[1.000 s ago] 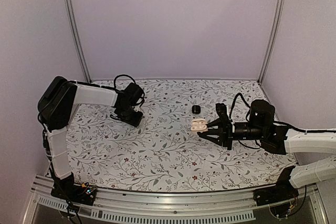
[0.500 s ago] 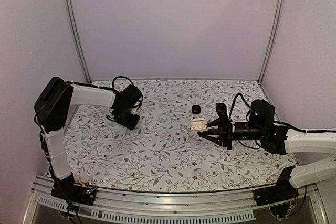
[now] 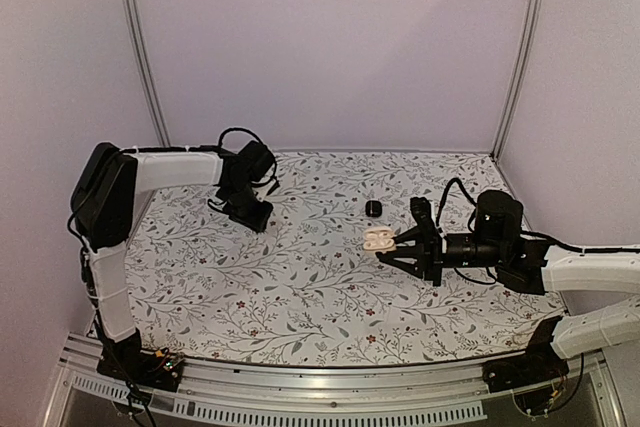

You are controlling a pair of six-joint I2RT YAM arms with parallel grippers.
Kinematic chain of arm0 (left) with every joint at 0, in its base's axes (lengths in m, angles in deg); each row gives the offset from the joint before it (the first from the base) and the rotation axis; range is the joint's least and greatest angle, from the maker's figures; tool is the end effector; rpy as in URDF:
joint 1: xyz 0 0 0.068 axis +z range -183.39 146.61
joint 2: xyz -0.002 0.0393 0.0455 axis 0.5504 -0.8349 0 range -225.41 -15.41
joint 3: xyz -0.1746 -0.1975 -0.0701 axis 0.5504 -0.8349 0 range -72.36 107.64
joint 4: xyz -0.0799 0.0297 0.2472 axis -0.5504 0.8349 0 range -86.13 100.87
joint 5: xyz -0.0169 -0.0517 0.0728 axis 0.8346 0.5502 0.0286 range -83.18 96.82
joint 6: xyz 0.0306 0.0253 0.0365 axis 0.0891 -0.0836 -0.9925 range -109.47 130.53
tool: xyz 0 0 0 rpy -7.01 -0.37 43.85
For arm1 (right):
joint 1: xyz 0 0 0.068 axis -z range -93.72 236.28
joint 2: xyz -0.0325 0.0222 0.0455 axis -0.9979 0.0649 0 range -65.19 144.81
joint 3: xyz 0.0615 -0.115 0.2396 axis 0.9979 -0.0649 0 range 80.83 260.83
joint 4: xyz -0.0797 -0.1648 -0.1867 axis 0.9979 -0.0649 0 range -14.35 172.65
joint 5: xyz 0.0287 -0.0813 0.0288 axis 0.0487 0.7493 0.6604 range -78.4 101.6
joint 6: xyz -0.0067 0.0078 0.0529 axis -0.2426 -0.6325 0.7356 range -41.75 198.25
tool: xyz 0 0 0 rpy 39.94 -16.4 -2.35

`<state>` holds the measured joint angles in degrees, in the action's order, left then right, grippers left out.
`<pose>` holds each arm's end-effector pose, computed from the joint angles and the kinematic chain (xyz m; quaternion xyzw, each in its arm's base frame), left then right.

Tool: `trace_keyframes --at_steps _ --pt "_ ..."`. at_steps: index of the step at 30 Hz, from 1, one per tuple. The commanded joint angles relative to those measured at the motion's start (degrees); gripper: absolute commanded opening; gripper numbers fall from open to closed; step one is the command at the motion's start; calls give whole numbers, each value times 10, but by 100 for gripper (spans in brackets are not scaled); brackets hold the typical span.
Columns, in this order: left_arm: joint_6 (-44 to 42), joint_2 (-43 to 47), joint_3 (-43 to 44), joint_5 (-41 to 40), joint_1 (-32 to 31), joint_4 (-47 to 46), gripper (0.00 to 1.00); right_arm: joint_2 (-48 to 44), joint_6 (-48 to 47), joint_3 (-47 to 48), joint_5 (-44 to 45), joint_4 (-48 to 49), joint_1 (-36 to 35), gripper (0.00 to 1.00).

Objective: Insert the wireless bluetooth earbuds into the charging case
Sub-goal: Pick up the left earbud from the center of the board.

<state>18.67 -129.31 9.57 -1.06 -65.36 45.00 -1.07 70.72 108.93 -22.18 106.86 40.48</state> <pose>0.3405 -0.2066 0.1714 0.1938 0.9676 0.0136 0.1610 0.1529 0.1856 0.2343 -0.4969 0.5815 0.4108 0.4962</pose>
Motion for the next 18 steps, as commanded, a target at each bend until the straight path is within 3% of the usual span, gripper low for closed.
trace_keyframes --at_steps 1,18 --pt "-21 -26 37 22 11 73 40 -3 -2 5 -7 -1 -3 0" --pt "-59 -94 108 24 25 123 39 -3 -3 4 -5 -5 -3 0"
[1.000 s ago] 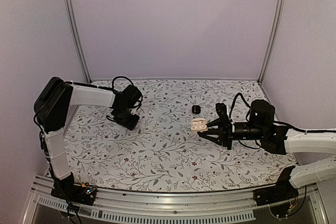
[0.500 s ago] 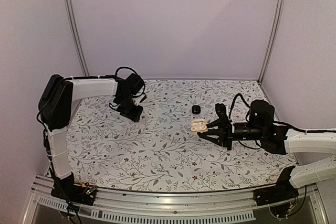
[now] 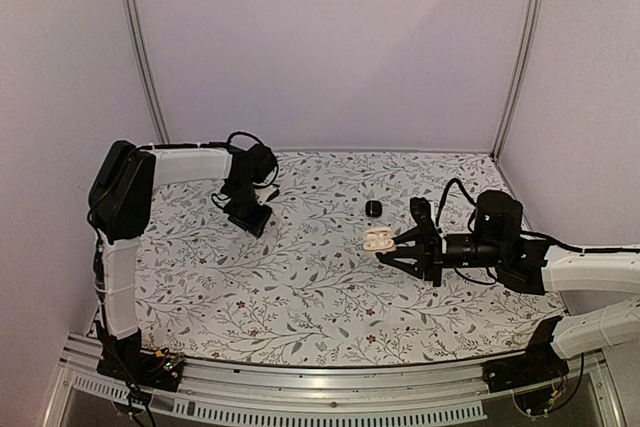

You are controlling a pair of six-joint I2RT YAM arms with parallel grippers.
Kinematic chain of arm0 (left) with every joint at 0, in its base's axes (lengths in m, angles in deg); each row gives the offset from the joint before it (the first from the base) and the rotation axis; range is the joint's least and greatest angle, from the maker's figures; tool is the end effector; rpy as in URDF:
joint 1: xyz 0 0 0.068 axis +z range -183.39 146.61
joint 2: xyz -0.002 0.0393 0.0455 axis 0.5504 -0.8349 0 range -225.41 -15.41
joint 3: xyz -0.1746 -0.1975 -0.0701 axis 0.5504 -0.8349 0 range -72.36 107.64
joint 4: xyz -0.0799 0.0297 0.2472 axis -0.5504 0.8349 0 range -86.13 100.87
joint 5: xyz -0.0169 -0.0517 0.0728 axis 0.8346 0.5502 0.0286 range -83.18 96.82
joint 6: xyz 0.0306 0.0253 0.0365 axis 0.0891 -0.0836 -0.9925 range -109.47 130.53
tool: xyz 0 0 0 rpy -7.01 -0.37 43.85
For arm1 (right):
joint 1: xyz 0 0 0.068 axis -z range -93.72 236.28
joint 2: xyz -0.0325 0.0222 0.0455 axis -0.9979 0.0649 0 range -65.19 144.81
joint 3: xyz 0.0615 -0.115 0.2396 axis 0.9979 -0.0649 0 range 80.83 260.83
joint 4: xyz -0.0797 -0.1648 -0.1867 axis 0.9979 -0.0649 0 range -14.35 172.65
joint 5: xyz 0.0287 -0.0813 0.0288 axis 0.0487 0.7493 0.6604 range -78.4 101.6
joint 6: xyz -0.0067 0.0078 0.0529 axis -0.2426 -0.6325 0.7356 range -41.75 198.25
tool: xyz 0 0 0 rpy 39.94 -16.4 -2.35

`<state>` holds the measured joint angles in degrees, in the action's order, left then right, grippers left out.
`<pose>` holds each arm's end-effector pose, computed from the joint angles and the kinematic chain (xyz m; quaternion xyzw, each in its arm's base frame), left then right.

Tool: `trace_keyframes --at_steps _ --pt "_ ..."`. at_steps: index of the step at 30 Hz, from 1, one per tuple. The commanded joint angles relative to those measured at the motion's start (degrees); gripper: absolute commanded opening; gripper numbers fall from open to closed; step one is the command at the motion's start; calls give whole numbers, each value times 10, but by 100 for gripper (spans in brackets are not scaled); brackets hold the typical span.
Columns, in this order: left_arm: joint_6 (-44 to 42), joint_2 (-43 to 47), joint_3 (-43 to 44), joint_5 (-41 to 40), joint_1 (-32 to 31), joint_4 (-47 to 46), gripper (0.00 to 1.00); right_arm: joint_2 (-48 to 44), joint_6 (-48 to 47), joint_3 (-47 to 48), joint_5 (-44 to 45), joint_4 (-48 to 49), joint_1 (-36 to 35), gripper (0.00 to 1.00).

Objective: Insert the wireless bluetooth earbuds into the charging case
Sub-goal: Pick up the left earbud from the center of the board.

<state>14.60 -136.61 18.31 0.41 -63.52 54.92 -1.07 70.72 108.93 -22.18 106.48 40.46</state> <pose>0.3603 -0.2044 0.1582 0.2205 0.9710 0.0318 0.0865 0.1527 0.1855 0.2336 -0.4973 0.5835 0.4106 0.4936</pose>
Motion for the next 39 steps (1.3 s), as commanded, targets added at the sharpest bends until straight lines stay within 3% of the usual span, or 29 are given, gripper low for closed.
trace_keyframes --at_steps 1,8,18,32,39 --pt "-21 -26 23 9 6 26 39 -3 -2 4 -5 -1 -3 0" --pt "-31 -41 35 13 7 32 37 -2 -3 4 -4 -2 -4 0" --pt "-37 -57 44 24 11 39 26 -2 -3 5 3 -5 -3 0" --pt "-28 -43 22 39 8 47 26 0 -4 8 1 -5 -3 0" --pt "-25 -35 19 37 8 31 18 -3 -4 8 4 -7 -3 0"
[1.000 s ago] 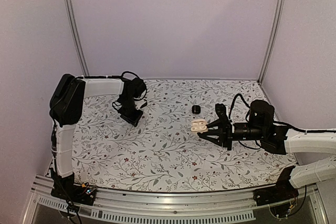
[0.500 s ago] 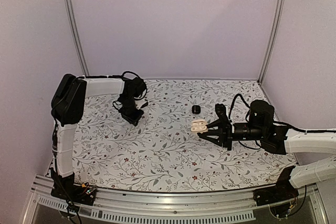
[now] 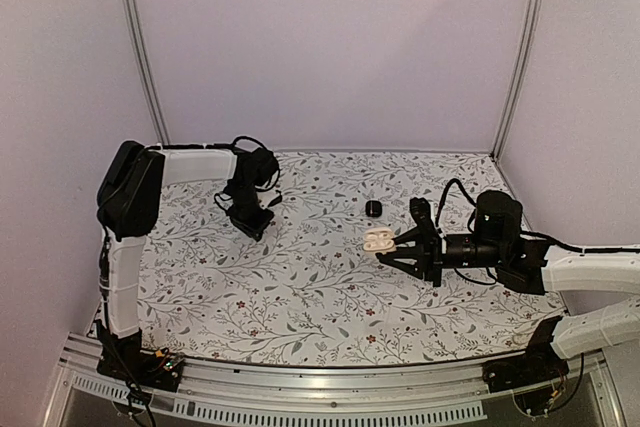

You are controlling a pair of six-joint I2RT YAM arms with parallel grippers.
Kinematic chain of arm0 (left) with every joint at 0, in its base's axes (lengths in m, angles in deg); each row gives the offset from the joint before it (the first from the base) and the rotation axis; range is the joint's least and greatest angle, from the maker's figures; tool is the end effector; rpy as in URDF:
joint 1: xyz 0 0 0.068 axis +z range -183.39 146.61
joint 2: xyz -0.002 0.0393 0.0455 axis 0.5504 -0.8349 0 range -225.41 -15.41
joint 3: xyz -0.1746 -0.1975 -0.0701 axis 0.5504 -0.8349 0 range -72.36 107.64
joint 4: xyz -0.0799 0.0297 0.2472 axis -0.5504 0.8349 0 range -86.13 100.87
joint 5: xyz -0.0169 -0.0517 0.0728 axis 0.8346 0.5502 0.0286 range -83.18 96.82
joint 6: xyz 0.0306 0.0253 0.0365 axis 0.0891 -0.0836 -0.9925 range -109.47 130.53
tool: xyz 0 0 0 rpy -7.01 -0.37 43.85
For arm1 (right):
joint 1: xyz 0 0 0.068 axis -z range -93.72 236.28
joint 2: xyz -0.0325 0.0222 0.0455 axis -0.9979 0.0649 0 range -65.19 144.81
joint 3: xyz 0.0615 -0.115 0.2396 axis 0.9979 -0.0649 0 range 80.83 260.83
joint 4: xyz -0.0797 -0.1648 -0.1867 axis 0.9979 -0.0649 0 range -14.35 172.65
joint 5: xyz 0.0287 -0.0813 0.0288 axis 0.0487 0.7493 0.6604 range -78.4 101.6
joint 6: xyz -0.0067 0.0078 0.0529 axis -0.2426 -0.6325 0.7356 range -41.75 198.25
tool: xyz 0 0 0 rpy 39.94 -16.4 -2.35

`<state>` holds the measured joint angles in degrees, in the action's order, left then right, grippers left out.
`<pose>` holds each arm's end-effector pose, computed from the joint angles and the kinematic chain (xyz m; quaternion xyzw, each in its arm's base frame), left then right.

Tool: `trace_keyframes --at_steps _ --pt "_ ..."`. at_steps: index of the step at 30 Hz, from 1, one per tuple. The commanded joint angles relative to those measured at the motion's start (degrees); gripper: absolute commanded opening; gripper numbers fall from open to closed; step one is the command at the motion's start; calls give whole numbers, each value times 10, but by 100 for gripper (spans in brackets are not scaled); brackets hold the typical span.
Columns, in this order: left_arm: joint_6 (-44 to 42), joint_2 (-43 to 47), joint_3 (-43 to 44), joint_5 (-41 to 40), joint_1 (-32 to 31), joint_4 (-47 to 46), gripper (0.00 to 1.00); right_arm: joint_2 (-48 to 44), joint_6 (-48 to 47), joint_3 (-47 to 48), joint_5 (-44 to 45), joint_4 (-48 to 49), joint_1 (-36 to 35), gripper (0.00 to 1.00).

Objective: Insert the wireless bluetooth earbuds into the charging case
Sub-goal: Pick up the left earbud from the center of the board.

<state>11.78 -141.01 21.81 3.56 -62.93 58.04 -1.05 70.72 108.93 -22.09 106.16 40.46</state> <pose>0.3685 -0.2064 0.1422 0.2430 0.9688 0.0173 0.0446 0.1527 0.1855 0.2330 -0.4971 0.5858 0.4099 0.4917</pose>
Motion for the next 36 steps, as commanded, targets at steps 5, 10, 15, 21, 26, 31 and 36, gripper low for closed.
trace_keyframes --at_steps 5,10,15,21,26,31,36 --pt "11 40 -38 9 2 -32 15 -8 -1 11 7 -4 -3 0" --pt "18 85 -72 21 4 -82 15 -8 2 15 6 -3 -3 0" --pt "30 141 -115 47 3 -160 14 -13 2 14 8 12 -3 0" --pt "30 237 -178 72 -12 -272 13 -27 -13 1 -1 73 -3 0" --pt "32 325 -228 98 -28 -369 12 -23 -39 4 -8 122 -3 0" --pt "21 426 -294 132 -58 -483 12 4 -72 25 -8 146 -3 0" --pt "18 503 -340 149 -94 -584 12 25 -88 40 -4 178 -3 0"
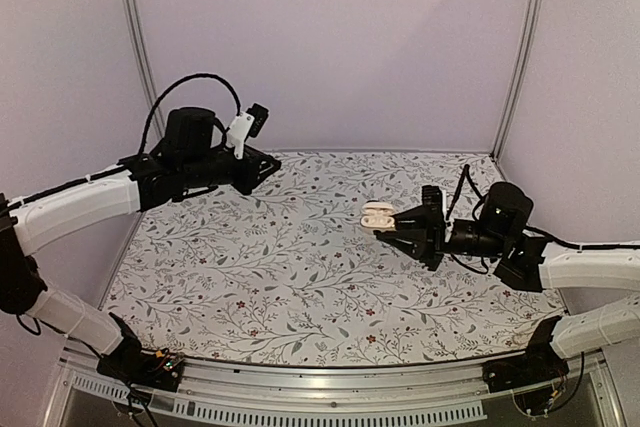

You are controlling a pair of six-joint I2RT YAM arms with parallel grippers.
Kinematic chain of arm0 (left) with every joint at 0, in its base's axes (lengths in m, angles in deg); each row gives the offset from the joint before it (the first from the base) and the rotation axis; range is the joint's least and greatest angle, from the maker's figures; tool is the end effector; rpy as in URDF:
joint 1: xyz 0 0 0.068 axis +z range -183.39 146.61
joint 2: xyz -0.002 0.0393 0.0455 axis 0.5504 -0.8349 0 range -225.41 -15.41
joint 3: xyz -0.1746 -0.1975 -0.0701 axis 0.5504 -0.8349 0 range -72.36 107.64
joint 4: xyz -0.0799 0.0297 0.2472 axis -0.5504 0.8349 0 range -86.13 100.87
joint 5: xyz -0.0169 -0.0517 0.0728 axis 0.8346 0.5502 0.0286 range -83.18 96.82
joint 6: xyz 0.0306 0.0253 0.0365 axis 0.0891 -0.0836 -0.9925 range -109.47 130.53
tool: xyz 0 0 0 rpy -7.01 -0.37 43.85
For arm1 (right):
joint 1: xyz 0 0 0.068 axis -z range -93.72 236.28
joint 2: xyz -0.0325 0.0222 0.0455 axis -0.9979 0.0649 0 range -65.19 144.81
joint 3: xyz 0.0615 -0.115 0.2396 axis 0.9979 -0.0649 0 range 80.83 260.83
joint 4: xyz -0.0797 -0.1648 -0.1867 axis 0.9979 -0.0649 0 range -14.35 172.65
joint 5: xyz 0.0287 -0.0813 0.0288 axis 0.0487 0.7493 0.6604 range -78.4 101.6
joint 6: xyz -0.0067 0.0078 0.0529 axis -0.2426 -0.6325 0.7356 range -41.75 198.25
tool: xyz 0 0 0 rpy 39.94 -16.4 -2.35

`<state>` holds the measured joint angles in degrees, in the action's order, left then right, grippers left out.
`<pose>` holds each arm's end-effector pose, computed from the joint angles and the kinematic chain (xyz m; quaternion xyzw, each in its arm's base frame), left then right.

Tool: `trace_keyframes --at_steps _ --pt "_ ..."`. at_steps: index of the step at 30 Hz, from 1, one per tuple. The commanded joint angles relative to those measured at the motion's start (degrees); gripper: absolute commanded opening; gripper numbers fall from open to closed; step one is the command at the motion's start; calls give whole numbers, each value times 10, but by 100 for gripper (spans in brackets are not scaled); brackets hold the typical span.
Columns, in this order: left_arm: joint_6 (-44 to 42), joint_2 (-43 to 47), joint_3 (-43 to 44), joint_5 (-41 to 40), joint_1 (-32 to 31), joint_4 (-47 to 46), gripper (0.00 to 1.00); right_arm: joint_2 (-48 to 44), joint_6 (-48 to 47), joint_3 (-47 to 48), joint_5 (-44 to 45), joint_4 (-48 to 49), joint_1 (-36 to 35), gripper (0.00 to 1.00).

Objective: Insert the wireless bluetooth earbuds into the charging case
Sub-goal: Pick up the left earbud from the center of the board, then insert the left earbud into the left side groove of the charging case.

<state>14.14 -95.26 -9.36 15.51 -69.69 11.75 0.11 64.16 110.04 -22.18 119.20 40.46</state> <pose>0.2585 -0.1964 0.3140 0.2755 0.7943 -0.2434 0.4837 0.1577 0.1907 0.2584 -0.5151 0.4809 0.3825 0.5975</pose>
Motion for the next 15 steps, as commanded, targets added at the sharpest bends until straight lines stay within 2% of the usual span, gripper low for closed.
trace_keyframes --at_steps 1,7,15 --pt "-7 56 -35 31 -36 -137 12 24 -19 38 -4 47 -3 0" --pt "-10 90 -55 31 -95 -206 12 74 43 77 -7 55 -4 0" --pt "-13 80 -56 19 -142 -246 12 117 136 112 12 67 -4 0"
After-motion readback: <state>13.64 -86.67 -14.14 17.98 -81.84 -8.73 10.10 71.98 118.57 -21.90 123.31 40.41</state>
